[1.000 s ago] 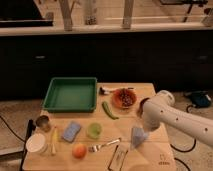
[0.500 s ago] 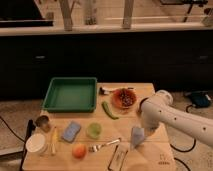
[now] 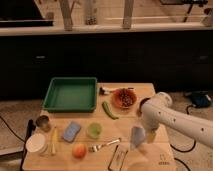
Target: Place towel in tray
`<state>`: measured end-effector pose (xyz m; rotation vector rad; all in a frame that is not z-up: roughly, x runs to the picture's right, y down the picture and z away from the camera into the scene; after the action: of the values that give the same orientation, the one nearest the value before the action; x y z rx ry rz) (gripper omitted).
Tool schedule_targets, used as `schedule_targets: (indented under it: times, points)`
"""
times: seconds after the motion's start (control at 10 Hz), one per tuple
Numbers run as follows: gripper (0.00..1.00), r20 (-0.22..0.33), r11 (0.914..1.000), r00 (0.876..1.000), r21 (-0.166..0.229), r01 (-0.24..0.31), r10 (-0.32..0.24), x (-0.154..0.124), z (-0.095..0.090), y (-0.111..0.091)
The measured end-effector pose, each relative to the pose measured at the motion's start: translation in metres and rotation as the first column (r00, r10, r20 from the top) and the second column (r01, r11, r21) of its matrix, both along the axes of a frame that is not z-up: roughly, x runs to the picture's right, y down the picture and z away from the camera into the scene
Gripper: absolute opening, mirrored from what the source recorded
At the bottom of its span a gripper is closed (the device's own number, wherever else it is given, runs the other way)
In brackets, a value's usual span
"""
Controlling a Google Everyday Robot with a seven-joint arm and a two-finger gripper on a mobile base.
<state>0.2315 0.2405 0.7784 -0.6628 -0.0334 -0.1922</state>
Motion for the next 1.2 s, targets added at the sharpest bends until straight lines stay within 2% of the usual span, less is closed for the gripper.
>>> schedule_targets:
  times: [0.5,0.9,1.0,1.2]
  points:
    - [0.80,0.041,0.9997,0.999,-0.020,0.017,-0.016,-0.002,0.019,0.012]
    - [0.80,0.063,0.9995,0.998,-0.023,0.020,-0.019,-0.002,0.027,0.016]
    - [0.77,0.065,0.9995,0.998,-0.024,0.019,-0.017,-0.001,0.028,0.017]
    - [0.58,0.072,0.9996,0.997,-0.024,0.016,-0.015,0.000,0.030,0.018]
